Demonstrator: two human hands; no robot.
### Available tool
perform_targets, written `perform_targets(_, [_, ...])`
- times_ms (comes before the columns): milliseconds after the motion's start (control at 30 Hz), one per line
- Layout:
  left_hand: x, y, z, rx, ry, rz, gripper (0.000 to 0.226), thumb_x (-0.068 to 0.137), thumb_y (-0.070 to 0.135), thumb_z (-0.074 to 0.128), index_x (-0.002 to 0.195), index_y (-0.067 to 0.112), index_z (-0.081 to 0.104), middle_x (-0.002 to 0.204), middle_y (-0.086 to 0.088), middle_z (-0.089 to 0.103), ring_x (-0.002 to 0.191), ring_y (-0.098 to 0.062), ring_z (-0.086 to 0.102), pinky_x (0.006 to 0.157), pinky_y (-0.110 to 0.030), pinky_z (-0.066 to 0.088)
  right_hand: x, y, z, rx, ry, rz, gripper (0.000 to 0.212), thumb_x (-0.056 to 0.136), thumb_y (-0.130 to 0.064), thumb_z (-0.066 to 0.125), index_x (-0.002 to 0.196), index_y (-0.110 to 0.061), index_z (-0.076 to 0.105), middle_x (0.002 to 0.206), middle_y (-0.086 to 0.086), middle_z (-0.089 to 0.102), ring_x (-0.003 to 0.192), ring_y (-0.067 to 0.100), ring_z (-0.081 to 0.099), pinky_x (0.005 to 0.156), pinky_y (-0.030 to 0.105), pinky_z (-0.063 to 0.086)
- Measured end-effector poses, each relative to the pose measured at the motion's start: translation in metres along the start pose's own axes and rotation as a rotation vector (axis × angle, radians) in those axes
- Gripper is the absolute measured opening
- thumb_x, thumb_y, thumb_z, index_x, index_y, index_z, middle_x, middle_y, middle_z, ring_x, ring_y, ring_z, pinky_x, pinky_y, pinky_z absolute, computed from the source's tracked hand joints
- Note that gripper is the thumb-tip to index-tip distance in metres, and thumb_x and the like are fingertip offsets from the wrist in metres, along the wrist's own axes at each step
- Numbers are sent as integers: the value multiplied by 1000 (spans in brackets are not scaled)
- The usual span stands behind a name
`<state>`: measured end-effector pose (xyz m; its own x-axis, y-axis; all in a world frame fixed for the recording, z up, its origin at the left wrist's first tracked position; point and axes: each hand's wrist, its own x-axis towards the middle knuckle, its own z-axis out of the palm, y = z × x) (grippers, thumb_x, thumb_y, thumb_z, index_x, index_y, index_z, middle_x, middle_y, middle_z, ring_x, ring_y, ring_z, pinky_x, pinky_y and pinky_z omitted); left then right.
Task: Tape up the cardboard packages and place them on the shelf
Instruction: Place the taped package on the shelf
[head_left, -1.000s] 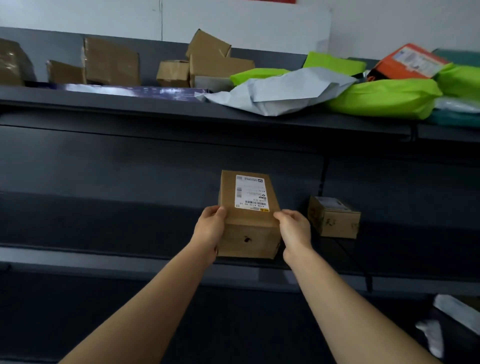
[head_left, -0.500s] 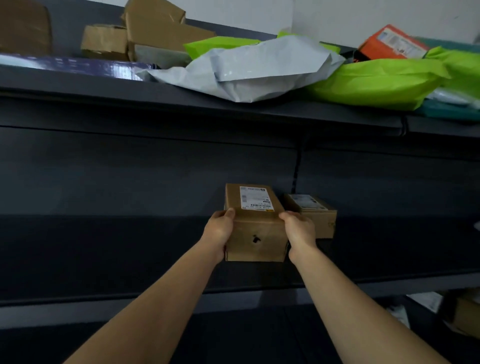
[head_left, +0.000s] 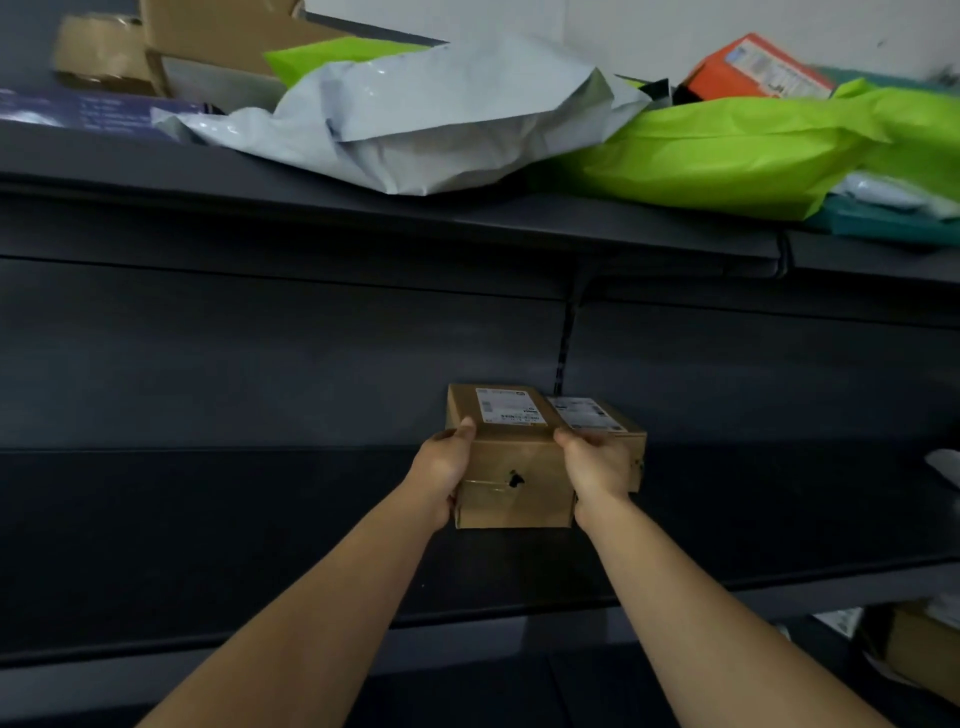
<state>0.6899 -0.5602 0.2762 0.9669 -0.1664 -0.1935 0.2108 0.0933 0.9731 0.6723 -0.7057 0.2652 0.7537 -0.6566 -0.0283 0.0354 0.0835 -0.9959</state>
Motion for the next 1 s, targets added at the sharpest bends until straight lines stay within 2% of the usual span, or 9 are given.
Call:
perform_targets(100, [-1,0,6,20,-9,7,42,101,40,43,136,16,44,90,-1,54,76,-15,52,56,-31,42,6,4,-2,-49,31,-48,8,92,-28,66,97,-24,61,113,6,65,106,27,60,97,48,50])
perform_targets(200, [-1,1,10,18,-22,3,40,101,40,42,134,18,45,92,-1,56,78,-15,54,58,-32,43,8,5,-3,-73,50,-75,26,93,-31,65,117,-19,64,119,4,61,112,26,57,98,42,48])
perform_targets(367, [3,-5,10,-36,-45,-1,45,100,42,44,139,20,41,101,-2,59,88,-17,57,81,-39,47,10,7,-2,-181,109,-170,39,95,-36,61,127,-15,59,113,-1,57,118,26,55,93,36,43])
perform_targets(467, [-1,-4,7,-15,-19,34,44,101,40,42,140,20,39,102,1,57,86,-12,53,83,-36,42,5,6,2,-410,239,-373,43,93,-37,63,131,-18,56,131,6,57,125,28,49,104,45,41])
perform_targets(533, [-2,-4,1,13,21,62,44,102,41,41,141,20,39,125,-3,55,106,-18,52,98,-40,39,-3,0,7,-424,246,-480,42,92,-31,63,132,-19,55,133,7,54,128,27,45,107,45,37])
perform_targets(633, [-2,-3,-12,45,101,95,48,101,43,41,143,19,38,145,-7,44,134,-26,39,111,-47,33,-18,-11,19,-433,154,-600,39,93,-26,61,131,-22,55,131,4,53,128,24,44,106,41,36])
perform_targets(767, [-1,2,-33,85,131,113,58,98,51,42,146,19,36,149,-7,39,134,-27,40,105,-44,40,-29,-18,45,-394,33,-640,32,93,-26,61,125,-25,58,127,-1,56,124,21,47,102,38,40])
perform_targets(833, [-13,1,-57,53,240,137,59,97,53,41,144,18,40,147,-6,42,132,-26,41,98,-40,43,-44,-12,66,-335,-91,-625,28,93,-25,61,121,-24,60,120,-2,58,119,21,51,101,41,43])
perform_targets(1000, [-32,5,-94,47,354,169,47,99,51,40,124,16,58,132,-7,52,124,-25,45,100,-44,43,-69,-4,94,-280,-247,-592,23,92,-26,62,115,-23,63,109,-7,57,109,19,57,94,42,50])
